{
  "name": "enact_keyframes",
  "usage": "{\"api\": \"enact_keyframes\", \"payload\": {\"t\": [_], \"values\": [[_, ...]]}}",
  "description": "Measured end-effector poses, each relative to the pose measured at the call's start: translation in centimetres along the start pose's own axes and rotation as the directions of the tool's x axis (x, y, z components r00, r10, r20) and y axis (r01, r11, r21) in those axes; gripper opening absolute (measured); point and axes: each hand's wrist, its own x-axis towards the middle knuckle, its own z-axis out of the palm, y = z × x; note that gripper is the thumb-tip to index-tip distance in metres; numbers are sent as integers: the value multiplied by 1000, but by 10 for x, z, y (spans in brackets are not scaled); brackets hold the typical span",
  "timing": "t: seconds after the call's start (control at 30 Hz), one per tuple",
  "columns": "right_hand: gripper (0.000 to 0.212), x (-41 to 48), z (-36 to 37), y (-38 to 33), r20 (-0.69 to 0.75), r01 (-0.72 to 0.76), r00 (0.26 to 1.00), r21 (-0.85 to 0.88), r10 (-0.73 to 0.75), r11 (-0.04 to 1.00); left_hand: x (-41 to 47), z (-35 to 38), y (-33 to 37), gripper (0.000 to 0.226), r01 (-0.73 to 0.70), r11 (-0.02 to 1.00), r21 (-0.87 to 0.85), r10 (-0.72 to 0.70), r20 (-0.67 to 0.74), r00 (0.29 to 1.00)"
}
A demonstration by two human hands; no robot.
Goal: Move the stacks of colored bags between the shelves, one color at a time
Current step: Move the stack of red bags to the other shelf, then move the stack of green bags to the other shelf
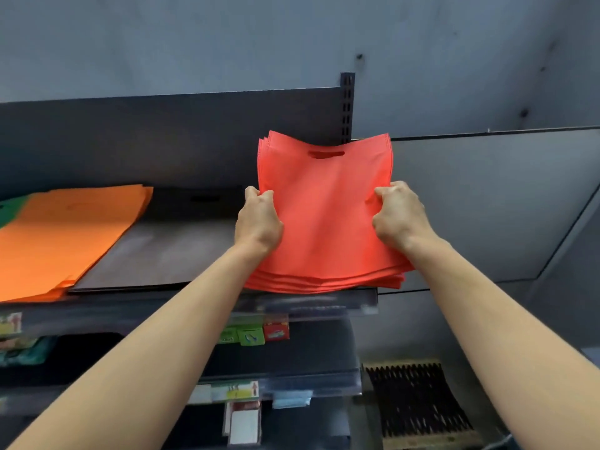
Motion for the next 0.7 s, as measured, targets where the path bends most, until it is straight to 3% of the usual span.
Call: {"api": "enact_keyframes", "payload": {"t": [0.07,0.3,0.47,0.6,0.7], "values": [[16,6,14,-1,25,-25,999,-21,26,999,10,8,-12,37,-1,999,33,-1,75,997],[44,16,40,6,30,-115,993,-86,118,990,26,24,-36,38,-27,992,120,-4,250,968],[41,11,35,7,-69,-98,993,-106,91,989,31,21,-24,22,-107,949,295,46,208,977],[36,-1,8,7,-191,-19,982,-132,-7,991,25,20,25,30,-286,952,104,275,108,955],[33,-21,-26,20,-296,-17,954,-212,-48,977,11,25,79,32,-463,884,-62,463,-16,886]]}}
